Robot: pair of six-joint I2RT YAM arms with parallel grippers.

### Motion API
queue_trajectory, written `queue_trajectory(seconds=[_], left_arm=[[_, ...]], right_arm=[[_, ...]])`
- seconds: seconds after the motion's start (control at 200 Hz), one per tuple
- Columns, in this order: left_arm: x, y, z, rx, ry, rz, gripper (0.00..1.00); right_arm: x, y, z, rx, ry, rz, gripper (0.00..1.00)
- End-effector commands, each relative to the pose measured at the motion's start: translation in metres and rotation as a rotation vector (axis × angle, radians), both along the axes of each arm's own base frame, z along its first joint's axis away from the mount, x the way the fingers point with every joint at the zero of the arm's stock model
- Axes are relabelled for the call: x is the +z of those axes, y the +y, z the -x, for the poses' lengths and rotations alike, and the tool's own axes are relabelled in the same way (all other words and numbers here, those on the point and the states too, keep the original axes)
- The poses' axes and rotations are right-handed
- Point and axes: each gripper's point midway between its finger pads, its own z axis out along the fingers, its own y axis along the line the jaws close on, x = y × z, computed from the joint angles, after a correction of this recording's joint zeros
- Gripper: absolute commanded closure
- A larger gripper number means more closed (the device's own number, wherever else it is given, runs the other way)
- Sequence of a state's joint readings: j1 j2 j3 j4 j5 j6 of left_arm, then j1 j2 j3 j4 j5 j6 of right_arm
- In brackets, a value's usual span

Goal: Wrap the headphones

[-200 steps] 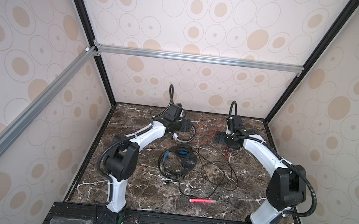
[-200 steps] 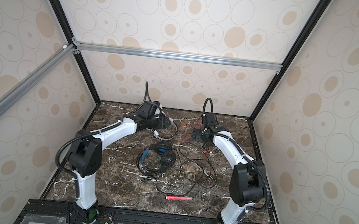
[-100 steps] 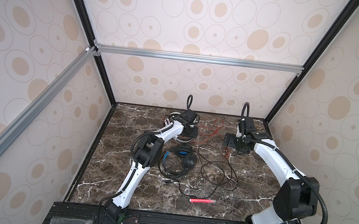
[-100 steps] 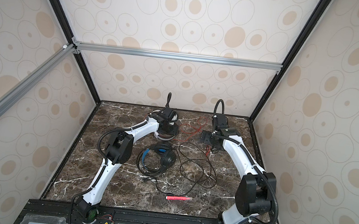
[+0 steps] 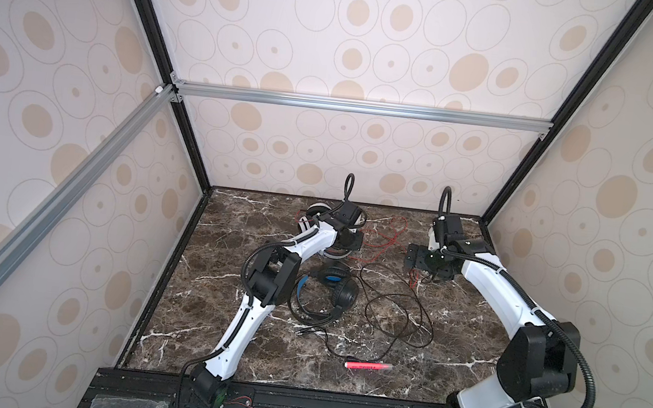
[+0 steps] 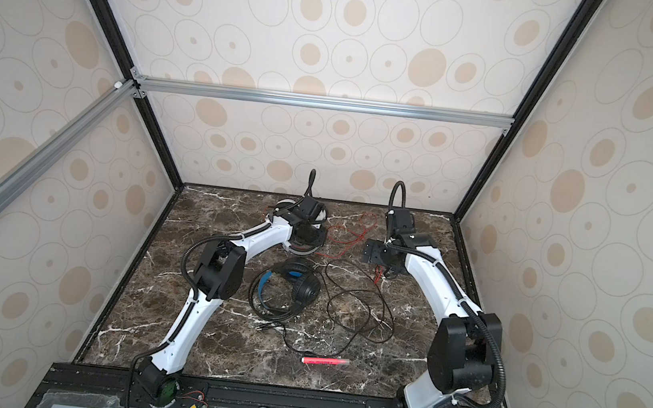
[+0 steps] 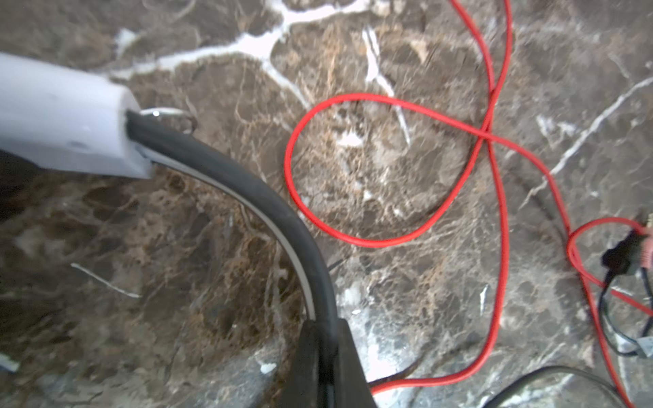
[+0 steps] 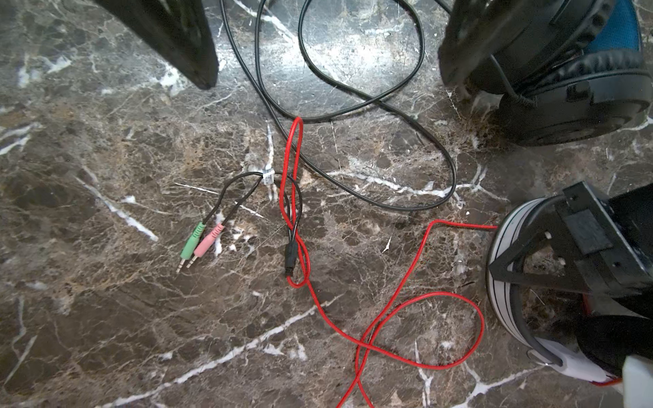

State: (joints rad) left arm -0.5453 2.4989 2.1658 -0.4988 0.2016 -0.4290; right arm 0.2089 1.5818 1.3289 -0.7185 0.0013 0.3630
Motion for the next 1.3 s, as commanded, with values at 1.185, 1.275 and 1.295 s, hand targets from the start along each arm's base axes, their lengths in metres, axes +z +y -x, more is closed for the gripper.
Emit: queue_trajectory(seconds=[1.185, 1.275, 1.295], left_arm=[[0.32, 0.076, 0.017, 0.101, -0.194, 0.865, 1.0], [0.325, 0.076, 0.019, 0.101, -0.197, 0.893, 1.0], [0.325, 0.076, 0.018, 0.102, -0.197, 0.896, 1.0]], right_arm=[[0.13, 0.199, -0.03, 0.679, -0.531, -0.676, 0.02], [0.126, 0.212, -0.034, 0.701, -0.521, -0.702, 0.03], [0.125, 0.215, -0.035, 0.706, -0.518, -0.704, 0.03]])
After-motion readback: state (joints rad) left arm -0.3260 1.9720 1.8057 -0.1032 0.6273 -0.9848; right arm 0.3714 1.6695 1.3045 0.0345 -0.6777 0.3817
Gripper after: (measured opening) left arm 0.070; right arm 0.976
